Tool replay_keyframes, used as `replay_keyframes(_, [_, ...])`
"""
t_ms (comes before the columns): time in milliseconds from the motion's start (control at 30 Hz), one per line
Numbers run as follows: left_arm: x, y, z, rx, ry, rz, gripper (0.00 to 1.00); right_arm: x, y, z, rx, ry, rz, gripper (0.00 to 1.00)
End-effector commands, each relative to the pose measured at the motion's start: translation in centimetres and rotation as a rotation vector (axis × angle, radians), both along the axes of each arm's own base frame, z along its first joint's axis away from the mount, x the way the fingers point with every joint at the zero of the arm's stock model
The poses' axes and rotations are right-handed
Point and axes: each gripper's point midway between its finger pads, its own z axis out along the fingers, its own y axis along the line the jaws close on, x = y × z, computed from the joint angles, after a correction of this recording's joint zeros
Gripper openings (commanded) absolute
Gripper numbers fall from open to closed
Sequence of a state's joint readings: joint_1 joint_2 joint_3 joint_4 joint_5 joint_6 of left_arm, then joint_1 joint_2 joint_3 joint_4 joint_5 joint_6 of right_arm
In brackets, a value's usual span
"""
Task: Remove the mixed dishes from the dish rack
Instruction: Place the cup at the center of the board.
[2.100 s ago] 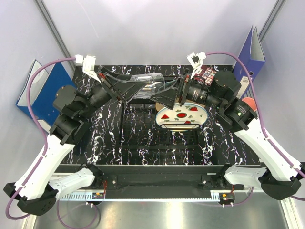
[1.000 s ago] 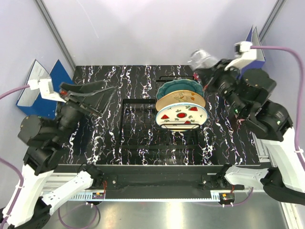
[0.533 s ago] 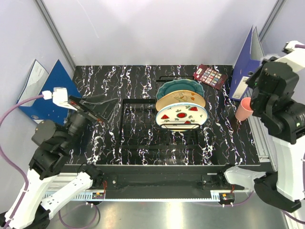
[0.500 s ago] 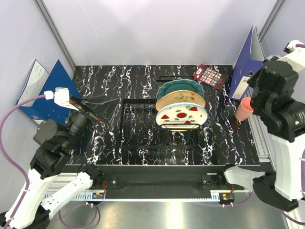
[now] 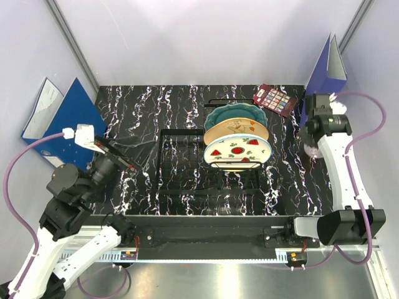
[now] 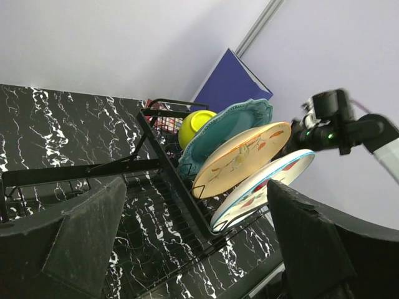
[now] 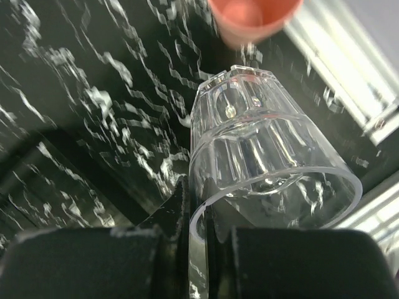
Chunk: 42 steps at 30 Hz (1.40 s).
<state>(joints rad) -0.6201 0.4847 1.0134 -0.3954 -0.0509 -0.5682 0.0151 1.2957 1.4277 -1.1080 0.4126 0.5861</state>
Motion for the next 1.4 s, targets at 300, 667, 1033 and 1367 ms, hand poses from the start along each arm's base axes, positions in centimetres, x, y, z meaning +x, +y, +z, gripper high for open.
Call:
replay_keyframes(300, [0.9, -1.6, -2.6, 0.012, 0.077, -0.043, 0.99, -3.1, -0.1, -6.0, 0.157, 0.059, -0.163, 0.0])
replay_keyframes(667, [2.1, -2.6, -4.6, 0.041, 0.142, -0.046, 0.99, -3.2, -3.0, -10.3, 0.27, 0.087, -0.302, 0.0])
replay_keyframes(1033, [3.0, -5.0, -6.8, 0.074, 0.232, -0.12, 0.99, -3.9, -7.1, -11.9, 0.177, 0.129, -0.517, 0.0])
replay_keyframes(1367, [2.6, -4.3, -6.9, 0.09, 0.201, -0.106, 0.99, -2.9, -9.9, -13.4, 0.191, 0.192, -0.588, 0.0])
